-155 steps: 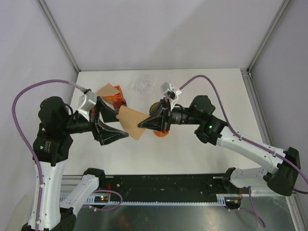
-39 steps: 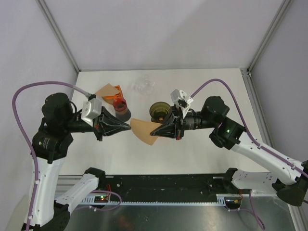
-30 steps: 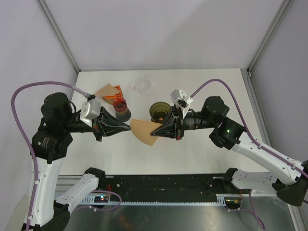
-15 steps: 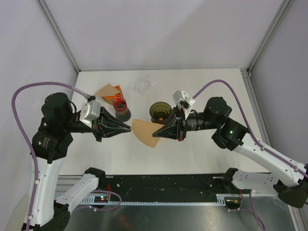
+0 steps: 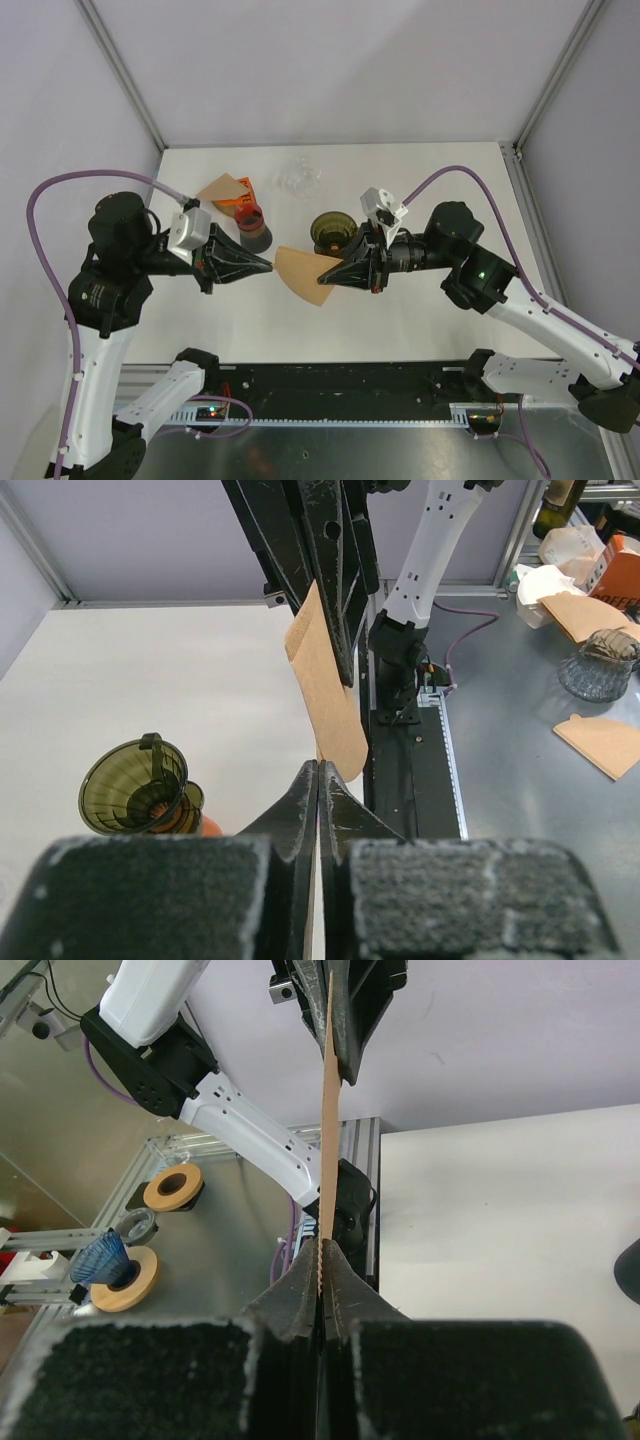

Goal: Place the coffee filter in the dripper
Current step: Place the coffee filter in the coffee dripper.

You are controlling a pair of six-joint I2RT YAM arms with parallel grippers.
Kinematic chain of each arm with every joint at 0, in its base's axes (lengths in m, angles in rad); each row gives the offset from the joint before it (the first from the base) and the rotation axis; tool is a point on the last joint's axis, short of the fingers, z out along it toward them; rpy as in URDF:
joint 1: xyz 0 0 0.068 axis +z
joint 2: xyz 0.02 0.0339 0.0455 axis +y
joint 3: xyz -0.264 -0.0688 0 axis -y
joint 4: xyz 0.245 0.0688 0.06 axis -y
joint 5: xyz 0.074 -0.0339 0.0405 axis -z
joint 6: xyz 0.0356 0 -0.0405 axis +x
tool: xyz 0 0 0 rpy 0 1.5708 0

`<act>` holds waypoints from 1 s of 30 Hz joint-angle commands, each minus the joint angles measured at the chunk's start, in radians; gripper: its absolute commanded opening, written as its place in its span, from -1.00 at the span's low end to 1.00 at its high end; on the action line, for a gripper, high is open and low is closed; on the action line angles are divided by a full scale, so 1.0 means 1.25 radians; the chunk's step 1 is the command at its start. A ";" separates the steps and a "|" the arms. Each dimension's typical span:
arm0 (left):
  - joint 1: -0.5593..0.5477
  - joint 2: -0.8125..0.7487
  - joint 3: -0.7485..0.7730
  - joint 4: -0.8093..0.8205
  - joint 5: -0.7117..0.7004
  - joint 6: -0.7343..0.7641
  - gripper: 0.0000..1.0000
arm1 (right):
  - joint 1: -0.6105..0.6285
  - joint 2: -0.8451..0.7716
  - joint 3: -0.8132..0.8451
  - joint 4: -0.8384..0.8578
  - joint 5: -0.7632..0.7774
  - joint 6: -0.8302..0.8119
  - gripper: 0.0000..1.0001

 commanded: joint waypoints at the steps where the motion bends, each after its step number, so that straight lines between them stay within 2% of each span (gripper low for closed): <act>1: -0.007 0.000 0.005 0.003 -0.017 0.010 -0.99 | -0.003 -0.006 0.027 0.026 -0.013 -0.001 -1.00; 5: -0.008 -0.009 -0.012 0.002 0.028 0.010 -0.94 | -0.003 -0.002 0.027 0.032 -0.013 0.001 -1.00; 9: -0.009 -0.011 -0.011 0.003 -0.017 0.032 -0.99 | -0.002 0.003 0.028 0.038 -0.012 0.006 -1.00; 14: -0.013 -0.004 -0.005 0.002 -0.016 0.026 -0.99 | -0.002 0.005 0.027 0.038 -0.014 0.008 -1.00; 22: -0.015 -0.002 0.003 0.002 -0.014 0.026 -0.83 | 0.000 0.007 0.027 0.042 -0.016 0.009 -1.00; 30: -0.014 0.005 0.014 0.001 -0.020 0.018 -0.91 | 0.001 0.008 0.027 0.040 -0.021 0.008 -1.00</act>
